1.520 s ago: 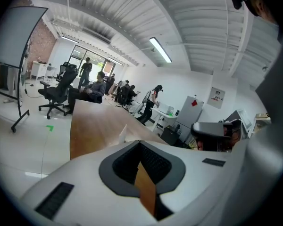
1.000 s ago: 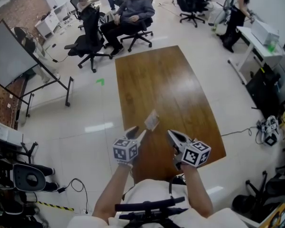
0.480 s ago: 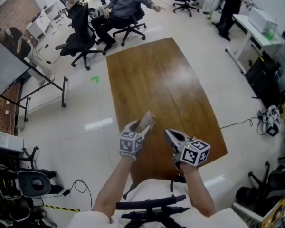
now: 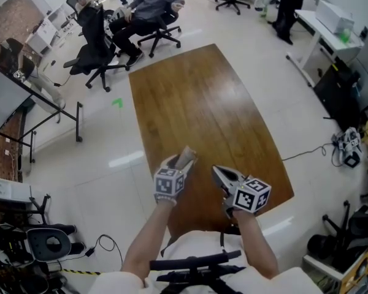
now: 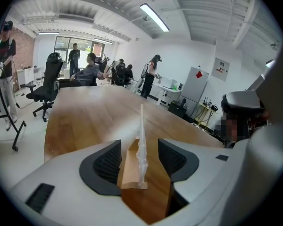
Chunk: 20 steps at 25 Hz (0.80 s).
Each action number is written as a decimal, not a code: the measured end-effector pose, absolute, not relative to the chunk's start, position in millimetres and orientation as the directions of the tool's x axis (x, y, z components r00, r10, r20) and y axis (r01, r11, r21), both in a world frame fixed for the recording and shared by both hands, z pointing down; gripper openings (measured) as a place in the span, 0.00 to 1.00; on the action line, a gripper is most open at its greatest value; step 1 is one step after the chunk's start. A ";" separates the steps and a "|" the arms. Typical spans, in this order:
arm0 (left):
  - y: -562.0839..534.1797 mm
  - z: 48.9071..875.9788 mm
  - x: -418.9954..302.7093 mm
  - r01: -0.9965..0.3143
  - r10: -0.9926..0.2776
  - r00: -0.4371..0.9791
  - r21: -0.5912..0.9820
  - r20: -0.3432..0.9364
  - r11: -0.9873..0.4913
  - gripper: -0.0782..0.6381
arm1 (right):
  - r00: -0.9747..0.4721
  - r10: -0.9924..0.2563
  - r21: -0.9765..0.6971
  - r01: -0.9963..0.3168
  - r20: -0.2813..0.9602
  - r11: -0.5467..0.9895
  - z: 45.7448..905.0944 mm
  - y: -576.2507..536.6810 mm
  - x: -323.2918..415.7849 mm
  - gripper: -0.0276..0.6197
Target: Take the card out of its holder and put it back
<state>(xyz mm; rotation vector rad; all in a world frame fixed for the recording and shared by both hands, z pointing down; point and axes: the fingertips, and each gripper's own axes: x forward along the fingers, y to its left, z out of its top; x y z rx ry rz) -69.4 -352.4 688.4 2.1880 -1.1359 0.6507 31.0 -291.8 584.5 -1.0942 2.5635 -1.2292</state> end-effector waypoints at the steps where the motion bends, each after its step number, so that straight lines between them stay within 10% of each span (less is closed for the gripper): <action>1: -353.9 689.0 -69.3 -0.842 -0.555 0.516 0.270 0.652 -0.466 0.45 | -0.737 -0.643 -0.713 -0.566 0.211 0.415 584.5 -293.2 31.0 0.05; 20: -351.5 691.3 -65.6 -0.840 -0.547 0.519 0.272 0.657 -0.470 0.25 | -0.733 -0.643 -0.738 -0.558 0.223 0.380 599.8 -294.9 37.1 0.05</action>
